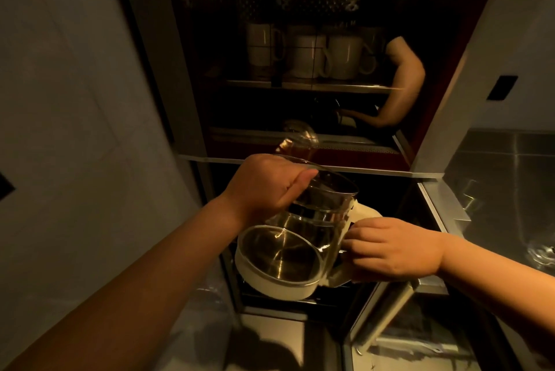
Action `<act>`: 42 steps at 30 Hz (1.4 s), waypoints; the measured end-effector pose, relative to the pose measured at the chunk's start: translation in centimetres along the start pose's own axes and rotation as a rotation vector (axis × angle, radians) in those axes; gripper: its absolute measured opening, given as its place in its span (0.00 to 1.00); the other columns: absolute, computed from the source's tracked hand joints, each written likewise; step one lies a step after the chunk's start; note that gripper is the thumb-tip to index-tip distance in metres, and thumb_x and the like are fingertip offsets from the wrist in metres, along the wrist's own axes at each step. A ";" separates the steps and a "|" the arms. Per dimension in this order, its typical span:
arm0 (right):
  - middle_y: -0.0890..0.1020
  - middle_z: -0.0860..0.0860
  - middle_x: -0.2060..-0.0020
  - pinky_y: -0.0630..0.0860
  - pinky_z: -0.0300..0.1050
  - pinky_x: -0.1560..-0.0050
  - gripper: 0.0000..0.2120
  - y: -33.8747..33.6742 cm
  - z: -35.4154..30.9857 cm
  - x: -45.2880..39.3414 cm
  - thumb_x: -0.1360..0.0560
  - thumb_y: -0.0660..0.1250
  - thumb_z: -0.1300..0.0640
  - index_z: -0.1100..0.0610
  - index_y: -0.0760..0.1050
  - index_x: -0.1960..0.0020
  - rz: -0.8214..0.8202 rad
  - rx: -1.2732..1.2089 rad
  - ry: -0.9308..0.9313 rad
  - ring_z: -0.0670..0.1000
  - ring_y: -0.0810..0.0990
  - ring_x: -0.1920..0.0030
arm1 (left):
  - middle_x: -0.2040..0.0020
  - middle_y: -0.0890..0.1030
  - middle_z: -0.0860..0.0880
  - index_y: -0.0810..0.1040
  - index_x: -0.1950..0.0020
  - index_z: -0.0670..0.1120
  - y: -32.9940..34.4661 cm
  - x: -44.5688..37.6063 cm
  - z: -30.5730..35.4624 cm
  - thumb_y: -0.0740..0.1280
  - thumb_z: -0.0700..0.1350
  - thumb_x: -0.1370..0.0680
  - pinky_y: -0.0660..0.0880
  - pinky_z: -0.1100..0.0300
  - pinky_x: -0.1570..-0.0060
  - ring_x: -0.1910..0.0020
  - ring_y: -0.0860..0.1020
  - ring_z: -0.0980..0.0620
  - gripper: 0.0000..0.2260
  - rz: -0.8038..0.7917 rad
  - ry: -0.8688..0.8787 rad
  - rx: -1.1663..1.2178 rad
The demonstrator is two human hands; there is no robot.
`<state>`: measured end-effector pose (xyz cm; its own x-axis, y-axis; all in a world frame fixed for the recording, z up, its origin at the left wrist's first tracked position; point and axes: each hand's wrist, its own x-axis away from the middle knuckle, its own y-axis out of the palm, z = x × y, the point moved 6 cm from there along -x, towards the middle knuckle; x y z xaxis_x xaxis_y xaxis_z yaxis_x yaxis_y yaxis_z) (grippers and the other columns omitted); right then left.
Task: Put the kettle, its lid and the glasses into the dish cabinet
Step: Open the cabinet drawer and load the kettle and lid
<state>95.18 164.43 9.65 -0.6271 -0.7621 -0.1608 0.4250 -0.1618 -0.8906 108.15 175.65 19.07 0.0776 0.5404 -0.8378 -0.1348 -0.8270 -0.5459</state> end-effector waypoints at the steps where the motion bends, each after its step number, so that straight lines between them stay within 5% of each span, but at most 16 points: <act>1: 0.82 0.51 0.51 0.67 0.45 0.37 0.09 0.1 -0.1 -0.1 0.23 0.63 0.51 0.54 0.80 0.51 -0.019 0.010 -0.018 0.50 0.78 0.49 | 0.77 0.71 0.52 0.76 0.68 0.43 -0.1 0.0 -0.1 0.55 0.47 0.18 0.58 0.73 0.66 0.72 0.60 0.63 0.21 -0.007 -0.009 0.007; 12: 0.81 0.48 0.55 0.59 0.49 0.32 0.08 0.9 0.0 -0.1 0.25 0.61 0.57 0.53 0.75 0.48 -0.161 0.108 -0.056 0.49 0.79 0.52 | 0.77 0.73 0.49 0.76 0.69 0.41 -0.2 0.0 -1.5 0.52 0.52 0.18 0.65 0.66 0.74 0.80 0.70 0.54 0.26 -0.132 -0.128 0.020; 22: 0.79 0.48 0.55 0.72 0.46 0.45 0.10 -0.5 -0.3 0.4 0.23 0.58 0.57 0.54 0.73 0.43 -0.183 0.142 -0.082 0.50 0.77 0.55 | 0.76 0.73 0.50 0.76 0.68 0.43 0.5 -1.0 -1.5 0.56 0.47 0.21 0.65 0.63 0.74 0.78 0.69 0.54 0.19 -0.174 -0.155 -0.096; 31: 0.79 0.47 0.57 0.74 0.42 0.51 0.07 -1.3 -1.3 -0.1 0.25 0.62 0.55 0.52 0.75 0.48 -0.205 0.087 -0.125 0.48 0.77 0.56 | 0.71 0.75 0.51 0.76 0.64 0.44 2.6 0.6 -1.1 0.57 0.46 0.22 0.65 0.62 0.65 0.70 0.67 0.59 0.14 -0.236 -0.199 -0.115; 42: 0.78 0.48 0.60 0.68 0.42 0.57 0.08 -2.4 -1.7 -1.3 0.26 0.66 0.54 0.53 0.71 0.48 -0.074 0.080 -0.131 0.49 0.74 0.61 | 0.57 0.77 0.47 0.78 0.53 0.42 4.4 2.1 -2.0 0.62 0.42 0.21 0.65 0.62 0.57 0.57 0.74 0.50 0.07 -0.397 -0.330 -0.169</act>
<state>93.88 166.81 11.27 -0.5702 -0.8208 -0.0341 0.4348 -0.2663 -0.8603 109.67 172.80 14.93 -0.2276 0.8138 -0.5348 0.0044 -0.5483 -0.8363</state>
